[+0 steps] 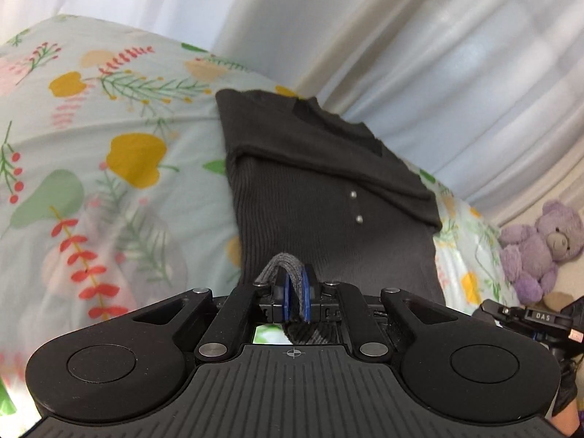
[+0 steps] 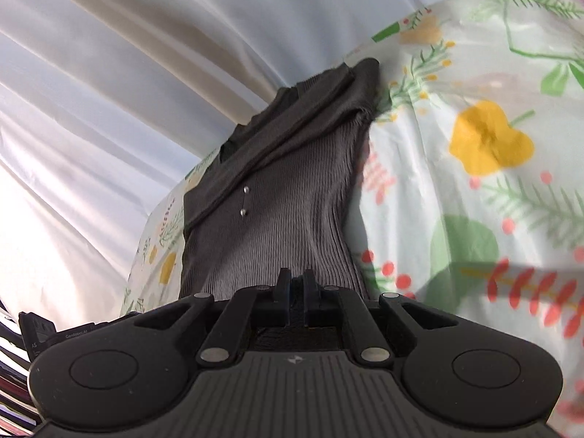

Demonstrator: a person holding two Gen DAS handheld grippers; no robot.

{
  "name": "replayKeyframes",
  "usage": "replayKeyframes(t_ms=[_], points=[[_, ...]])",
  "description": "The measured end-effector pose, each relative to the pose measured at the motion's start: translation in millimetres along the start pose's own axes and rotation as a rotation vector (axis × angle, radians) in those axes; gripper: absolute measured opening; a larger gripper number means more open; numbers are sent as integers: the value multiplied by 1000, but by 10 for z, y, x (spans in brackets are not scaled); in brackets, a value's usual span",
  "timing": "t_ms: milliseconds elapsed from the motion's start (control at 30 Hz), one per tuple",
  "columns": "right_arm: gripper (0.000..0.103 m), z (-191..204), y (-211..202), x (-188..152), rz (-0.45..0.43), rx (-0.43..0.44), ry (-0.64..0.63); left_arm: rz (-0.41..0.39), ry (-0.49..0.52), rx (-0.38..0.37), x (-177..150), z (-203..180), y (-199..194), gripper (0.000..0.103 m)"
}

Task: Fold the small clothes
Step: 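Grasp the sweater hem with both grippers side by side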

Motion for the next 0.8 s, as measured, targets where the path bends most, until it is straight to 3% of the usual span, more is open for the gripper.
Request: replayKeyframes(t_ms=[100,200,300,400,533,733,800], points=[[2,94,131,292,-59,-39,-60,-34,-43,2,213,32,142,9],[2,100,281,534,-105,-95,-95,-18,-112,32,342,108,370,9],[4,83,409,639,-122,-193,-160,1,-98,88,355,138,518,9],[7,173,389,447,-41,-146,-249,0,-77,81,315,147,515,9],[13,94,199,92,62,-130,-236,15,-109,81,275,276,512,9],[27,-31,168,-339,231,-22,28,44,-117,99,186,335,562,9],[27,85,192,-373,233,3,19,43,-106,108,168,330,547,9]])
Point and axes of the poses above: each gripper's, at about its wrist camera, not at the fingertips, and y roughly the way its jaws point, z to its left, x to its top, the point moved 9 cm from there along y, roughly the way its jaws point, and after that the axes turned 2 degrees about z, right-handed, at the moved point
